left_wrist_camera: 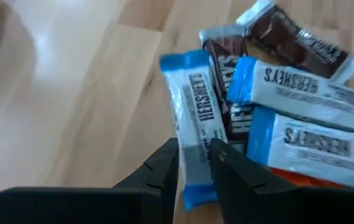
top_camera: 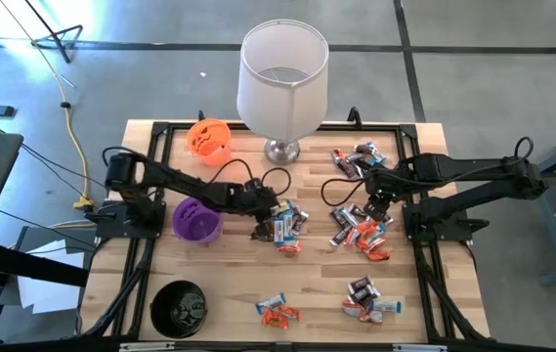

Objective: Sort candy
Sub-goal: Put the white chocolate into the orange bucket

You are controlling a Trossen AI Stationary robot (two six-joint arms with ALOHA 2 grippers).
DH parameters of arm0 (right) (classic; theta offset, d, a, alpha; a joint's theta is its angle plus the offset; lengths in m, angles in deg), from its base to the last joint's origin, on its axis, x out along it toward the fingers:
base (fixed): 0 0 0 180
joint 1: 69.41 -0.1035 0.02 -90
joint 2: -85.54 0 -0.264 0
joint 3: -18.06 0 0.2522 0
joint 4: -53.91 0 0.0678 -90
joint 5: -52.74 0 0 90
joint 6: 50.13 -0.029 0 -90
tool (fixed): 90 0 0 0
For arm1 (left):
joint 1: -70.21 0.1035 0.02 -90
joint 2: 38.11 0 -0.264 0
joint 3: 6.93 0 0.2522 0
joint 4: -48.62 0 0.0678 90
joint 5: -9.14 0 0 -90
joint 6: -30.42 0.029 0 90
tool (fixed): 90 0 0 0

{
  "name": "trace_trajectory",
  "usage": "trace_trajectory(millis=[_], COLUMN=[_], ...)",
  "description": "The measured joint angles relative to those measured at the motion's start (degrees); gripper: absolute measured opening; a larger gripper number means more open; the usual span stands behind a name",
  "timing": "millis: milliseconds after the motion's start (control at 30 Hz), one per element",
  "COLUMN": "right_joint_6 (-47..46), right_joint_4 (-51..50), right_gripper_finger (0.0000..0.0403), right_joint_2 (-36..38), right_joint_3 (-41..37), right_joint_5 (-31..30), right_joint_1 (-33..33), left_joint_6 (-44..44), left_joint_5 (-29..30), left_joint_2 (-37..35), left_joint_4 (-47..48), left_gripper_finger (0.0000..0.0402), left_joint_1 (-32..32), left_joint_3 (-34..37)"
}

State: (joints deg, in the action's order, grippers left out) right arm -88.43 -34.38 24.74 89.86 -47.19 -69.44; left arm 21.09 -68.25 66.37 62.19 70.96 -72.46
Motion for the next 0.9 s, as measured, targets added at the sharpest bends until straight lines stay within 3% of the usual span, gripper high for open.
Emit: trace_trajectory(millis=[433,667,900], right_joint_6=[-0.07,-0.17,-0.20], right_joint_4=[-0.08,-0.08,-0.05], right_gripper_finger=[0.0211,0.0211,0.0211], right_joint_2=[0.01,0.01,0.01], right_joint_3=[0.00,0.00,0.00], right_joint_5=[1.55,1.55,1.53], right_joint_1=[0.00,0.00,0.00], left_joint_6=[-2.62,-5.79,-6.97], left_joint_5=[-1.43,-4.18,-5.04], left_joint_2=[5.12,4.69,0.87], left_joint_4=[-2.14,-1.65,0.83], left_gripper_finger=[0.0078,0.0012,0.0002], left_joint_1=[1.55,1.64,1.05], left_joint_3=[-0.31,-0.29,0.22])
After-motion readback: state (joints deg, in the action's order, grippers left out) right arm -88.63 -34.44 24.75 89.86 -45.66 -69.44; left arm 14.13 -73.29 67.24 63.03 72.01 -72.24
